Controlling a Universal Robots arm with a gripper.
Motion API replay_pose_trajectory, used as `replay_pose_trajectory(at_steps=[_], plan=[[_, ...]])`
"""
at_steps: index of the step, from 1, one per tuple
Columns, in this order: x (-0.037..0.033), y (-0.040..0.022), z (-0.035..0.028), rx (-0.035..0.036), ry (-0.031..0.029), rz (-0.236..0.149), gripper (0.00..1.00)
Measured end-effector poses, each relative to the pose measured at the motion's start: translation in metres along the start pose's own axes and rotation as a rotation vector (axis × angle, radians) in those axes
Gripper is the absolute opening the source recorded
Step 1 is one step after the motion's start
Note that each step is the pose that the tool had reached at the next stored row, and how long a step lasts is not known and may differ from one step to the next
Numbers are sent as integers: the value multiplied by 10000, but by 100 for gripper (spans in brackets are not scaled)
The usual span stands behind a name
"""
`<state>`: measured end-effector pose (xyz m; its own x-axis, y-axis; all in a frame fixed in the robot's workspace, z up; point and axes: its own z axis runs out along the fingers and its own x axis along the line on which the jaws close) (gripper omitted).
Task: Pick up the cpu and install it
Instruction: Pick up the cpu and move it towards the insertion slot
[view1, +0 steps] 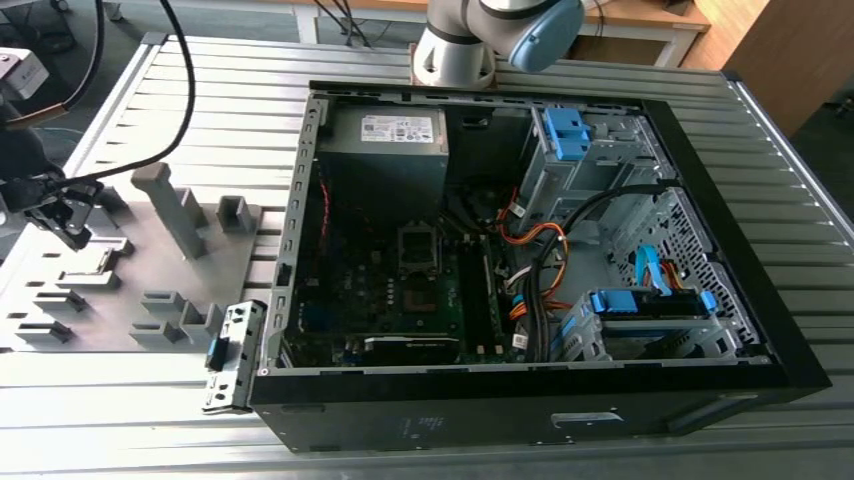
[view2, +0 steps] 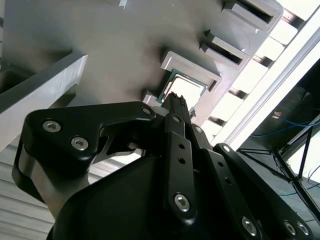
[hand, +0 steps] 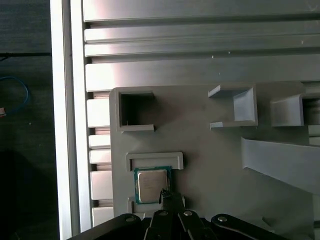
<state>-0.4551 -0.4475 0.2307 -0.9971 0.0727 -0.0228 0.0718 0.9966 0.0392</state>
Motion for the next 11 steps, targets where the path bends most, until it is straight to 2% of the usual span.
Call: replay_pose_trajectory(at_steps=[5, 11], plan=[[-1, -1, 3, 1, 13, -1, 11], [52, -7, 71, 0, 12, -1, 11]])
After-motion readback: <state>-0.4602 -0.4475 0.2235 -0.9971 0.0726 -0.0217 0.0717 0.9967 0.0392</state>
